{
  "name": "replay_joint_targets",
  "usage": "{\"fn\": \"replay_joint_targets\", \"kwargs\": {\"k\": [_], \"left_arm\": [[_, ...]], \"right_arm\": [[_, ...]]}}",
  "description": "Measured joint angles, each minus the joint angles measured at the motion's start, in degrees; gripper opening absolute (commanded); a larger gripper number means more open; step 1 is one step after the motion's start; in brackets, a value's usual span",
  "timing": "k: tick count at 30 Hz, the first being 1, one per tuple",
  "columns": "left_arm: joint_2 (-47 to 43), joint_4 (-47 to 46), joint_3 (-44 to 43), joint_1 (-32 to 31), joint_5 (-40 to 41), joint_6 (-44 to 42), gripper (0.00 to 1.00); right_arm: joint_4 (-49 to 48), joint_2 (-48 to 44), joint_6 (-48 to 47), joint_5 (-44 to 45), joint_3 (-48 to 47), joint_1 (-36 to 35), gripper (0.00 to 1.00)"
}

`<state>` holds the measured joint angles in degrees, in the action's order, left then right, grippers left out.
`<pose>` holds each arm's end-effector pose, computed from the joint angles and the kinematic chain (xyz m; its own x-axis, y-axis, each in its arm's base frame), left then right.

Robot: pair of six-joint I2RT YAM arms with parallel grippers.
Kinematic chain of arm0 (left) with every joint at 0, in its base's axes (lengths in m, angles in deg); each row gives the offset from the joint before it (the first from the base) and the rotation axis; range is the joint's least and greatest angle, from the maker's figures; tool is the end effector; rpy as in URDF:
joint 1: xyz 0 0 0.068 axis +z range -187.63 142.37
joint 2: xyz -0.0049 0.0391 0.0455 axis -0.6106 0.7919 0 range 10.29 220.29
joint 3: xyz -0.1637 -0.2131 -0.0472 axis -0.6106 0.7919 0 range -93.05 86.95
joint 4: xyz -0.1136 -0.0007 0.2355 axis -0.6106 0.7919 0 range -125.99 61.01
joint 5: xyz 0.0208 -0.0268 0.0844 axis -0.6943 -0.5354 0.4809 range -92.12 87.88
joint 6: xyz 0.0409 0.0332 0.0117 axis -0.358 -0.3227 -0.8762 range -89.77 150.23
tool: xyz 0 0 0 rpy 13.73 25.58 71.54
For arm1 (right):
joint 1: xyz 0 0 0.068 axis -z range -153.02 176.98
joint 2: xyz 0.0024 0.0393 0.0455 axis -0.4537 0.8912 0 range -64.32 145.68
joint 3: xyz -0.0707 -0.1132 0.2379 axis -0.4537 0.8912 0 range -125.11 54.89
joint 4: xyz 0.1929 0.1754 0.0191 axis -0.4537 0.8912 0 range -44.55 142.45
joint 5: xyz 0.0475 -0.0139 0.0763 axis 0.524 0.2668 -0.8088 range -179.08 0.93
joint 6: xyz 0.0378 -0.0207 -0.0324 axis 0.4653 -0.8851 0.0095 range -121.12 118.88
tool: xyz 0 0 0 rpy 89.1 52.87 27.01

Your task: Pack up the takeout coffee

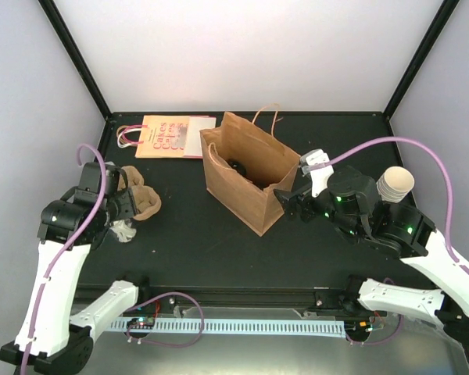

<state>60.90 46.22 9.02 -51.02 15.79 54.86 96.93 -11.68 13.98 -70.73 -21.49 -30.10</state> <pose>0.1043 -0.0135 0.3949 -0.7434 -0.2307 -0.6278 -0.2878 0.9576 -0.0111 0.0938 0.1243 0.4268 -0.4123 -0.1820 -0.8927 -0.5572 0.8256 0.0890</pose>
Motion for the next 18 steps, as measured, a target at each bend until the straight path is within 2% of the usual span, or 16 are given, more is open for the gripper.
{"fn": "replay_joint_targets", "kwargs": {"k": [5, 11, 18], "left_arm": [[0.0, -1.9, 3.6, 3.5, 1.4, -0.8, 0.52], [4.3, -6.9, 6.3, 9.3, 0.1, -5.1, 0.54], [9.0, -11.6, 7.0, 12.2, -1.5, -7.0, 0.55]], "right_arm": [[-0.1, 0.0, -0.3, -1.7, 0.3, 0.0, 0.98], [-0.1, 0.0, -0.9, -2.4, 0.3, 0.0, 0.98], [-0.1, 0.0, -1.3, -2.4, 0.3, 0.0, 0.98]]}}
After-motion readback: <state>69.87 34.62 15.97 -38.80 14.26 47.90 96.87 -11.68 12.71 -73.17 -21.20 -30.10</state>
